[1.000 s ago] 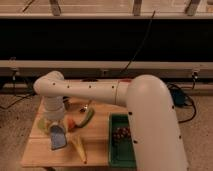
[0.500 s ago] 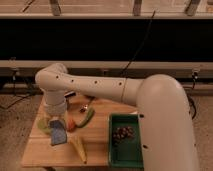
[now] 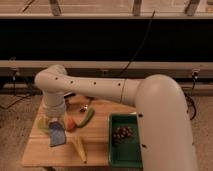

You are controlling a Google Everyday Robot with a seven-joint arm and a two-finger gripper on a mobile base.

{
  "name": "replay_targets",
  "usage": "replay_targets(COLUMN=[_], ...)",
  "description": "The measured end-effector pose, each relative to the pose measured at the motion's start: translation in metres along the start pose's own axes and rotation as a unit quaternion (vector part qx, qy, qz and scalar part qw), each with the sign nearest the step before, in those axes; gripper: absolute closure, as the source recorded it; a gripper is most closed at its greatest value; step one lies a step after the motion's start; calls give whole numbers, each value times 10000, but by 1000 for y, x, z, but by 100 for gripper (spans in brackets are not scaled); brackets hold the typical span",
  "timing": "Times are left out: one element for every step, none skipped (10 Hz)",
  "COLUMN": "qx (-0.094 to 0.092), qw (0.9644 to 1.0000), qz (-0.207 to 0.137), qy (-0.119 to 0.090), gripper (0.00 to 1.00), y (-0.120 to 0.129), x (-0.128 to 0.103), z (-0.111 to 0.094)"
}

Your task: Place sponge in table surface

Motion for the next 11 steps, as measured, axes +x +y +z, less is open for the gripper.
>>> replay_targets(qx=[-5,3,23,49,46,32,4,-22,-32,-57,-62], qw=[10000,9999,9998,9996,9995,9993,9991,9988,9986,9983,9982], qz=[19,42,68,93,109,135,156,187,210,237,277], qy=[-48,-108,-172,-246,-291,-359,-396,-443,-486,-521,-530], gripper=[100,100,100,100,100,100,100,98,90,80,69], y=[0,-1,-2,-5,-7,-9,-9,-9,-10,-10,-10], x=[2,4,6,8,9,10,11,12,13,13,13], z=[11,22,34,47,55,67,76,88,99,107,112])
